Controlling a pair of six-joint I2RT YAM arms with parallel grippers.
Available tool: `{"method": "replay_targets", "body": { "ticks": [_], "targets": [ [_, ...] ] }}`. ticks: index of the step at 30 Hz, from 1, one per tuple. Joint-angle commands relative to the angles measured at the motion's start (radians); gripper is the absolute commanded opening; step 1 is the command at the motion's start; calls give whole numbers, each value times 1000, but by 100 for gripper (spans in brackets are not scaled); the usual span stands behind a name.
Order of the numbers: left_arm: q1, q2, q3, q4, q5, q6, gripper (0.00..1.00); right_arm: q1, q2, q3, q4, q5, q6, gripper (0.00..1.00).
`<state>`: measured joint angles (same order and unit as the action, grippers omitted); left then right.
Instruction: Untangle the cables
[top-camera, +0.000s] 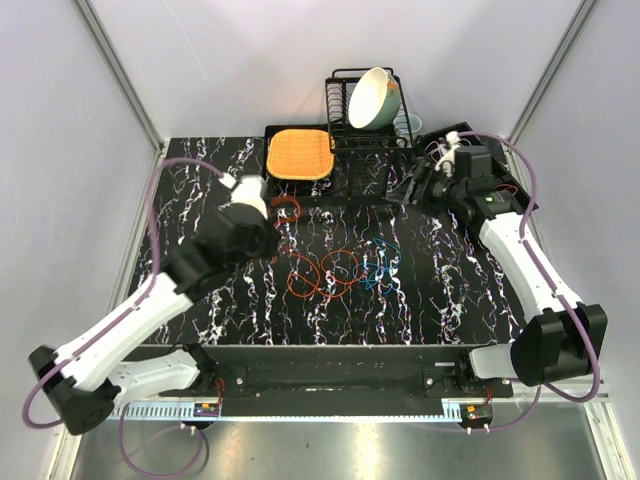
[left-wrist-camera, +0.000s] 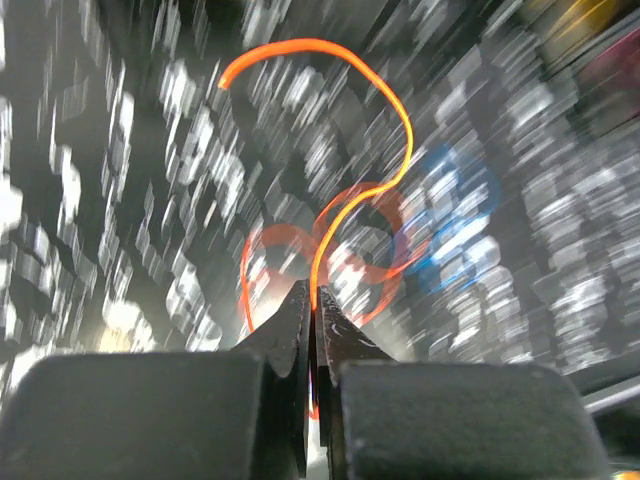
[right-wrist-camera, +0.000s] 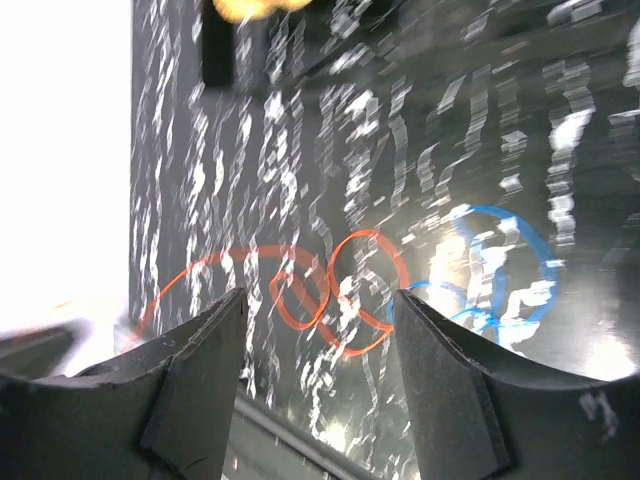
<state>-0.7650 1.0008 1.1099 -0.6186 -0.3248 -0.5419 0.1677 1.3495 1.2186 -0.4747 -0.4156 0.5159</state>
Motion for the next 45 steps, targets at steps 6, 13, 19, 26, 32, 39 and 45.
{"method": "replay_targets", "body": {
  "ticks": [6,13,19,26,32,39,45],
  "targets": [
    [42,94,-182,-21,-63,-151,0,245,66,-28,39,-19,-69,65],
    [72,170,-246,25,0,-185,0,412,134,-68,38,15,-77,61],
    [82,167,-298,39,-7,-207,0,527,252,-39,-10,156,-16,59],
    [104,173,-373,83,10,-231,0,631,390,53,-108,323,108,58],
    [105,179,-429,141,52,-245,0,710,502,131,-116,374,211,59],
    [105,157,-450,154,69,-230,0,748,628,248,-188,458,256,60],
    [105,125,-467,160,70,-219,0,766,681,291,-248,523,269,60]
  ]
}}
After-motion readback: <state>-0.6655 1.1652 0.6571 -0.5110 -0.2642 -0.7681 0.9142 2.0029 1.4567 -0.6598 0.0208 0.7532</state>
